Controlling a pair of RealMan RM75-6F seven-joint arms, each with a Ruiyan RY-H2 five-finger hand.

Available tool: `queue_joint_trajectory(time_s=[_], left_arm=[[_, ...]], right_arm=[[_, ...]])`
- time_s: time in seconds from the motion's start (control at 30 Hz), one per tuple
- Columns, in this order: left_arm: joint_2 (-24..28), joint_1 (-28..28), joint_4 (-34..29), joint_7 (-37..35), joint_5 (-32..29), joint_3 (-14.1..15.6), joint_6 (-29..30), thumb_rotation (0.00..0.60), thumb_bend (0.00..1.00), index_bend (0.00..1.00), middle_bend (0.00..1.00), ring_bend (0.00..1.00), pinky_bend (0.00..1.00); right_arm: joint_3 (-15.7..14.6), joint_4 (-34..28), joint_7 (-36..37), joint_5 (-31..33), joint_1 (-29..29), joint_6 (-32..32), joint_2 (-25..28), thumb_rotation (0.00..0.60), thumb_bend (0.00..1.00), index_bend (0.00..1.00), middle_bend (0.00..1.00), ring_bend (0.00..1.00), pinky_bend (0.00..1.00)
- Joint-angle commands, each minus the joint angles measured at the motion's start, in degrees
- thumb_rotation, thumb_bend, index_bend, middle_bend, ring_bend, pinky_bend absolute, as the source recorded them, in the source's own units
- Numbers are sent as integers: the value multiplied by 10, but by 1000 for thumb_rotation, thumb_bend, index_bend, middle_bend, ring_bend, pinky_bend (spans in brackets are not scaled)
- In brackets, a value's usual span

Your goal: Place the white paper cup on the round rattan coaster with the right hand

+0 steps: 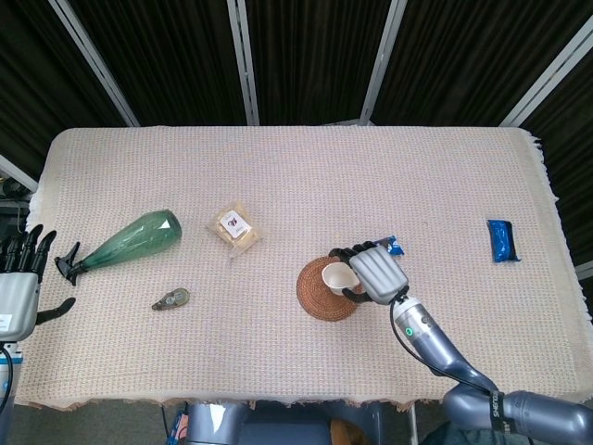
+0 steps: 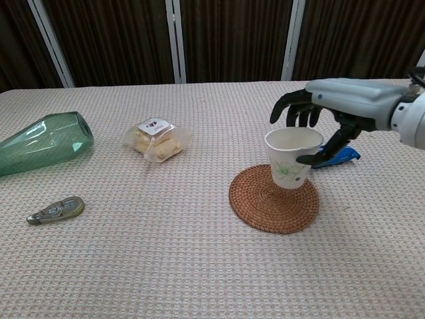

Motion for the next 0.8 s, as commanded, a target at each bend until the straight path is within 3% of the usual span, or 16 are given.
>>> queue_joint_trajectory(time_s=[0.03, 0.23, 0.3, 0.33, 0.37, 0.43, 0.53, 0.67, 0.8], left_arm=[[1, -1, 2, -2, -4, -2, -4, 600, 0, 0, 0, 0, 0], [3, -2, 5, -6, -9, -4, -10, 600, 0, 0, 0, 0, 0], [3, -3, 5, -7, -9, -5, -10, 600, 0, 0, 0, 0, 0], [3, -3, 4, -7, -9, -5, -10, 600, 0, 0, 0, 0, 0], [3, -3, 4, -7, -9, -5, -11, 600, 0, 0, 0, 0, 0], [3, -3, 4, -7, -9, -5, -13, 600, 0, 0, 0, 0, 0], [3, -3, 2, -7, -9, -4, -14, 600, 0, 0, 0, 0, 0], [5, -2, 1, -10, -8, -4, -13, 600, 0, 0, 0, 0, 0], [6, 2, -1, -13, -2, -1, -7, 600, 0, 0, 0, 0, 0]], right_arm=[[2, 26, -9, 18, 14, -11, -26, 600, 192, 265, 397, 355, 335], [-9, 45, -7, 24, 19, -8, -41, 600, 157, 238, 391, 344, 335], [-14, 41, -4, 21, 19, -6, -38, 600, 61, 123, 311, 289, 330], [-15, 38, -2, 20, 19, -7, -36, 600, 13, 50, 207, 210, 295], [-18, 31, -1, 19, 18, -8, -32, 600, 0, 6, 101, 117, 230], [-25, 12, 1, 17, 17, -9, -20, 600, 0, 0, 5, 12, 101], [-30, -19, 1, 2, 9, 8, 1, 600, 0, 0, 0, 0, 4], [-41, -57, 1, -36, -15, 54, 40, 600, 0, 0, 0, 0, 0], [-66, -74, -6, -103, -65, 145, 91, 600, 0, 0, 0, 0, 0]])
